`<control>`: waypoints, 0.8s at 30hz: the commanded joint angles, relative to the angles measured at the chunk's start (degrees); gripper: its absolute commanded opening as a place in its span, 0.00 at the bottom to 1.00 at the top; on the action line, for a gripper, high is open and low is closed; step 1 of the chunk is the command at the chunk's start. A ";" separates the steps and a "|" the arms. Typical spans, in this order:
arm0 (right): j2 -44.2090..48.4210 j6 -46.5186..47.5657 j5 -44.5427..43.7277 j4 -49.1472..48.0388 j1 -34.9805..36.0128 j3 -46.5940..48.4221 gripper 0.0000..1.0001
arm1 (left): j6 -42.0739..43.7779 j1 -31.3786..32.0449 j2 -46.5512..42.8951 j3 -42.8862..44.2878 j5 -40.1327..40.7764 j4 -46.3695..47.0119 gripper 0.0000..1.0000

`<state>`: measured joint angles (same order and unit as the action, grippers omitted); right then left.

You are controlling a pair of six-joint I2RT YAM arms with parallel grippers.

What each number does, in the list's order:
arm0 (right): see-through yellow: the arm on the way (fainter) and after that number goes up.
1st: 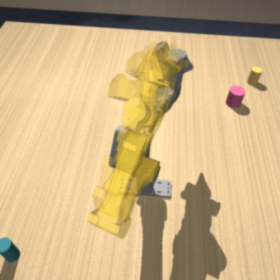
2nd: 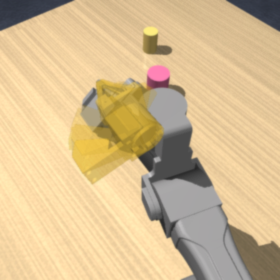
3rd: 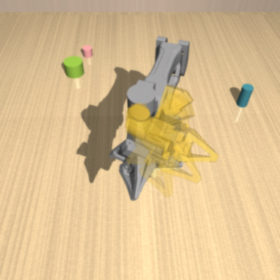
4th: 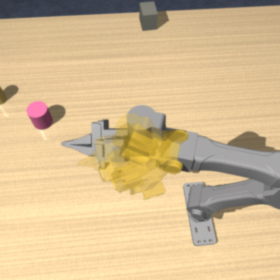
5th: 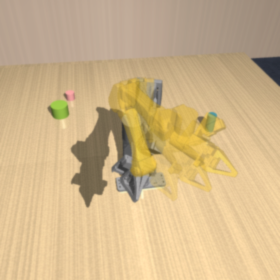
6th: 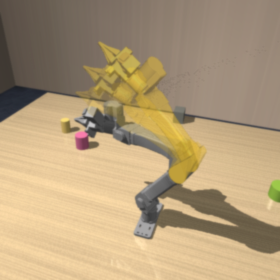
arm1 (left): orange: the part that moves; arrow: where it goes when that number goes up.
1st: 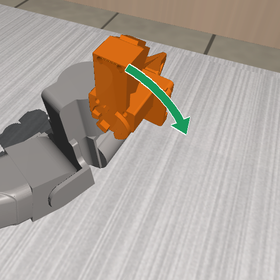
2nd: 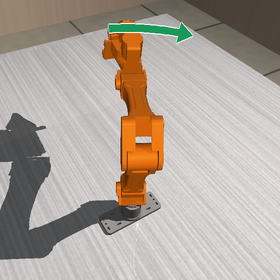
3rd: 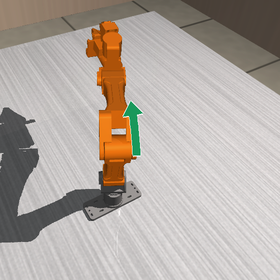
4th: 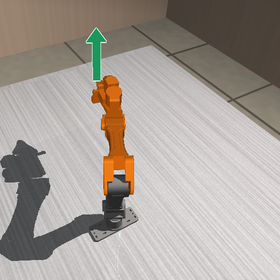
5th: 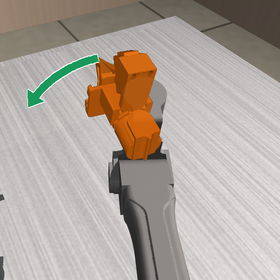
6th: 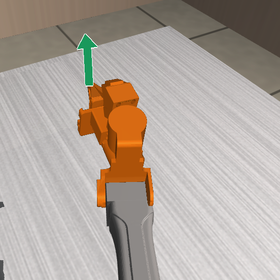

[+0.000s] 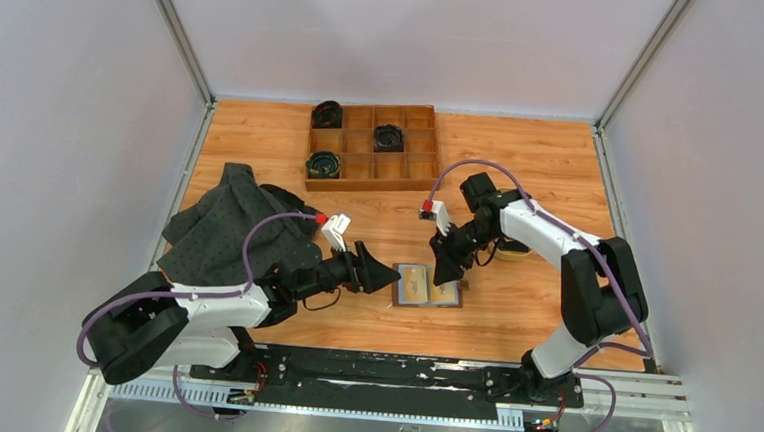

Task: Put the credit cards into the card holder
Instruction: Insert the credit card into the card holder.

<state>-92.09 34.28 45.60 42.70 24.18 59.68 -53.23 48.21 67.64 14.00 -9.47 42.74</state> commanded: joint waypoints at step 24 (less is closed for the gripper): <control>-6.93 -7.73 4.76 -0.69 0.07 3.16 0.27 | -3.54 0.75 12.86 3.08 -0.48 6.45 0.56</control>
<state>-97.08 28.82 49.41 41.71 24.21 61.67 -56.64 48.49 78.54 15.14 -10.07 47.92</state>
